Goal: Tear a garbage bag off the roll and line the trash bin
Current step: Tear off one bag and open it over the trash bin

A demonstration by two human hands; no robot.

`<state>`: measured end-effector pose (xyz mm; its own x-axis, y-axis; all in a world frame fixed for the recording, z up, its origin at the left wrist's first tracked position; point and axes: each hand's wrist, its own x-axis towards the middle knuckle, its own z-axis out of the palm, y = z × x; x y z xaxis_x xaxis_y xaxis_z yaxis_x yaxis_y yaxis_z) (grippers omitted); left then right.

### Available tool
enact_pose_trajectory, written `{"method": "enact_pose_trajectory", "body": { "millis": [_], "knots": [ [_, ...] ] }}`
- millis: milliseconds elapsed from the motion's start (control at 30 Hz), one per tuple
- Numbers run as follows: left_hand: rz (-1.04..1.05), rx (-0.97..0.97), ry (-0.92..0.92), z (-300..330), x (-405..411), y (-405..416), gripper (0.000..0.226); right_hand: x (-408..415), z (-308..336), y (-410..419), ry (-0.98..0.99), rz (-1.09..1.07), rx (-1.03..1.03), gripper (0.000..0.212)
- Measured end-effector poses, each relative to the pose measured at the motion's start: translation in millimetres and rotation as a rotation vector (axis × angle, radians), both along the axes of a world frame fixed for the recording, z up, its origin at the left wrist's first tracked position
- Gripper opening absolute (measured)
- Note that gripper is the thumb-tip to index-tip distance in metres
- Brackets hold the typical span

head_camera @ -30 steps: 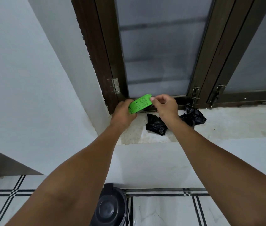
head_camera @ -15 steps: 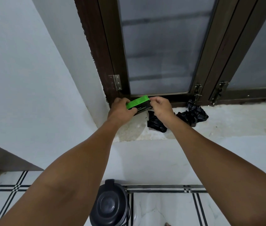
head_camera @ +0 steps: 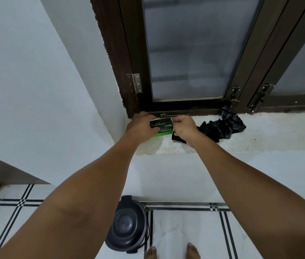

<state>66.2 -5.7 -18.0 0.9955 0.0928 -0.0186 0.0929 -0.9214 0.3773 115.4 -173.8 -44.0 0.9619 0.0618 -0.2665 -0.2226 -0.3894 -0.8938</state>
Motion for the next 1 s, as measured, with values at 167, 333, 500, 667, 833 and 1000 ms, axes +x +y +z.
{"method": "enact_pose_trajectory", "body": {
  "millis": [167, 333, 500, 667, 833, 1000],
  "knots": [
    [-0.127, 0.166, -0.003, 1, -1, 4, 0.054, -1, -3, -2, -0.012, -0.017, 0.016, 0.033],
    [-0.177, 0.247, -0.067, 1, 3, -1, 0.052, -5, -1, -1, -0.041, 0.008, -0.021, 0.037],
    [-0.194, 0.269, -0.079, 0, 6, -5, 0.055, -7, 0, -8, -0.083, 0.015, -0.059, 0.033],
    [-0.159, 0.172, -0.097, -1, 4, -11, 0.055, -26, 20, -37, -0.573, -0.013, -0.688, 0.026],
    [-0.155, 0.16, -0.146, 1, 4, -22, 0.046, -33, 25, -49, -0.253, 0.135, -1.207, 0.061],
    [-0.179, 0.118, -0.172, 5, 0, -29, 0.038, -41, 17, -62, -0.119, 0.189, -1.163, 0.04]
  ]
}}
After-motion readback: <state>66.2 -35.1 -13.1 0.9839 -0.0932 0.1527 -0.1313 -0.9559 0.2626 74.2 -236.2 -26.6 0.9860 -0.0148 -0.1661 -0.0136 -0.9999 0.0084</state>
